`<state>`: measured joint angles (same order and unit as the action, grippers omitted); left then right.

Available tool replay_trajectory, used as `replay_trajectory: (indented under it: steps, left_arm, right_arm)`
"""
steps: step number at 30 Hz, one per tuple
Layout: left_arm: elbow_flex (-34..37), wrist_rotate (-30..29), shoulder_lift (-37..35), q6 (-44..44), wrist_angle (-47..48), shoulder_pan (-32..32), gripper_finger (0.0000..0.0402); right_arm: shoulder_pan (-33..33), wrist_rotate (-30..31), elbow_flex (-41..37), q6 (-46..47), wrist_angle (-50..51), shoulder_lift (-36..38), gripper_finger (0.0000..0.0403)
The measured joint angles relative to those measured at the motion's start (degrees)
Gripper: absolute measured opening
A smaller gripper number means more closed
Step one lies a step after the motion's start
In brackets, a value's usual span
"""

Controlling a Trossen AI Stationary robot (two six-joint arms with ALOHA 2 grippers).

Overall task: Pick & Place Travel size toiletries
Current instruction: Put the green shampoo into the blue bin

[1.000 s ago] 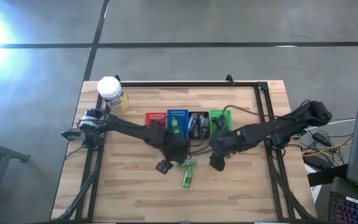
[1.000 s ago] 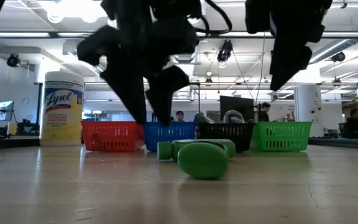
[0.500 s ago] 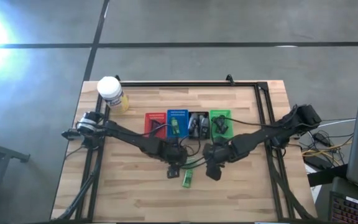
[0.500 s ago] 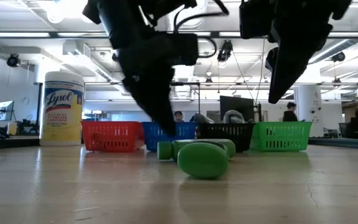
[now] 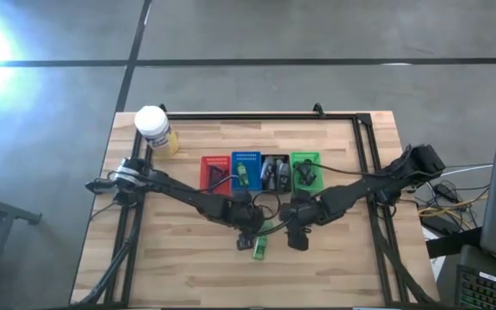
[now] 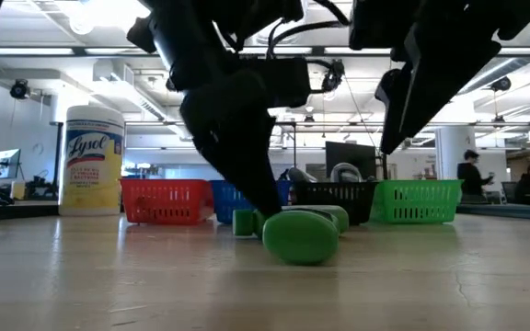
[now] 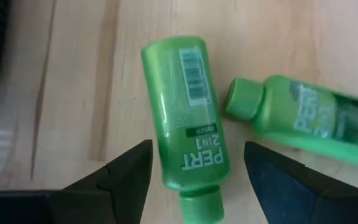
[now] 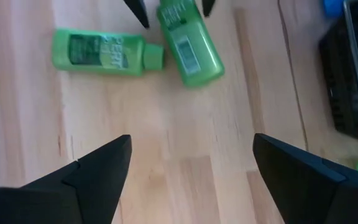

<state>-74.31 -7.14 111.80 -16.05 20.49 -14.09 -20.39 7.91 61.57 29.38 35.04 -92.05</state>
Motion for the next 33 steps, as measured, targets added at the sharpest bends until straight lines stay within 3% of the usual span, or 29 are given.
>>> replay_trajectory:
  steps: [11,22,33]
  left_arm:
    - [0.44,-0.08,2.79,1.35,-2.01,0.50,0.0253]
    - [0.59,-0.60,1.52,2.64,-0.70,0.51,0.0158]
    - [0.62,-5.02,-9.55,5.56,1.05,0.09,0.0165]
  right_arm:
    - [0.01,0.82,-1.23,-10.91,-4.67,-0.93,0.0343]
    - [-0.08,0.23,-2.03,-10.67,-4.74,1.48,0.0316]
    - [0.01,2.04,-1.84,-9.24,-6.82,9.12,0.0321]
